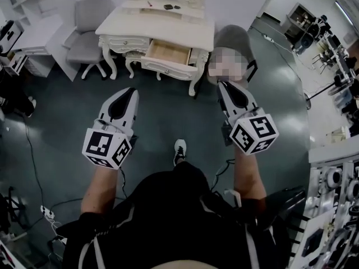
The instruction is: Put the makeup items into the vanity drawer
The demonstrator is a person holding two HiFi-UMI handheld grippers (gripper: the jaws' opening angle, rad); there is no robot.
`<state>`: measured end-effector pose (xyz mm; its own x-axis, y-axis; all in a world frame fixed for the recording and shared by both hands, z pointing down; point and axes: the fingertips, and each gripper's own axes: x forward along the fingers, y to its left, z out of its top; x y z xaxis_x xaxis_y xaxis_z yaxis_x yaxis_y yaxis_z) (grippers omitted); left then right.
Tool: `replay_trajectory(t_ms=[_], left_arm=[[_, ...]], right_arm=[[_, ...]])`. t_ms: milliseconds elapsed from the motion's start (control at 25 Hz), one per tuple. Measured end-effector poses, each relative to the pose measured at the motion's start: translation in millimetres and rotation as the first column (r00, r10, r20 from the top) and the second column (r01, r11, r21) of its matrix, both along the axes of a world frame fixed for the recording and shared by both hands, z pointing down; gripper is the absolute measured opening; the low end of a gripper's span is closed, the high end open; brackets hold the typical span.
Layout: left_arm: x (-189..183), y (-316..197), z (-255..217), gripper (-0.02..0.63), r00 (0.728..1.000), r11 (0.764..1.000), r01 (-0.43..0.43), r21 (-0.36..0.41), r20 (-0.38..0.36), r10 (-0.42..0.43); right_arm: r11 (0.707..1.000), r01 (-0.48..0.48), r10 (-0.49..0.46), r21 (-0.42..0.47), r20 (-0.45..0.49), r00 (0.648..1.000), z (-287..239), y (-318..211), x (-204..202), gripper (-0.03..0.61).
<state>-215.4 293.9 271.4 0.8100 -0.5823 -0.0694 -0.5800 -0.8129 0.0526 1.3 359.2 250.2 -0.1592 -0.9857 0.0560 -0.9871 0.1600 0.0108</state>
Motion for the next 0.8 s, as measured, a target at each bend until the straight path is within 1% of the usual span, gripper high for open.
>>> replay_trajectory(t_ms=[80,280,400,520,640,800], left_arm=[[2,-9,-2,0.005,1.0,0.999,0.028,0.022,0.011,-0.029],[13,-46,-3,0.006,0.997,0.997,0.072,0.012,0.019,-0.072],[35,-72,-4,0.005,0.996,0.997,0.081,0.003,0.02,-0.081],[58,-97,-5,0.005,0.996,0.996,0.087,-0.002,0.019,-0.087],[80,-121,-7,0.005,0.996,0.996,0.09,-0.01,0.013,-0.09],[114,-150,-8,0.005,0.995,0.996,0.093,-0.015,0.025,-0.093]], right_arm=[[1.0,0.015,-0.015,0.0,0.004,1.0,1,-15,7,0.035],[0.998,0.063,-0.063,0.009,0.02,0.998,3,-67,25,0.035],[0.996,0.085,-0.085,0.007,0.026,0.996,5,-95,43,0.035],[0.993,0.113,-0.114,0.027,0.027,0.993,3,-122,58,0.035],[0.99,0.138,-0.138,0.01,0.021,0.99,6,-149,73,0.035],[0.988,0.152,-0.152,0.001,0.037,0.988,8,-179,102,0.035]])
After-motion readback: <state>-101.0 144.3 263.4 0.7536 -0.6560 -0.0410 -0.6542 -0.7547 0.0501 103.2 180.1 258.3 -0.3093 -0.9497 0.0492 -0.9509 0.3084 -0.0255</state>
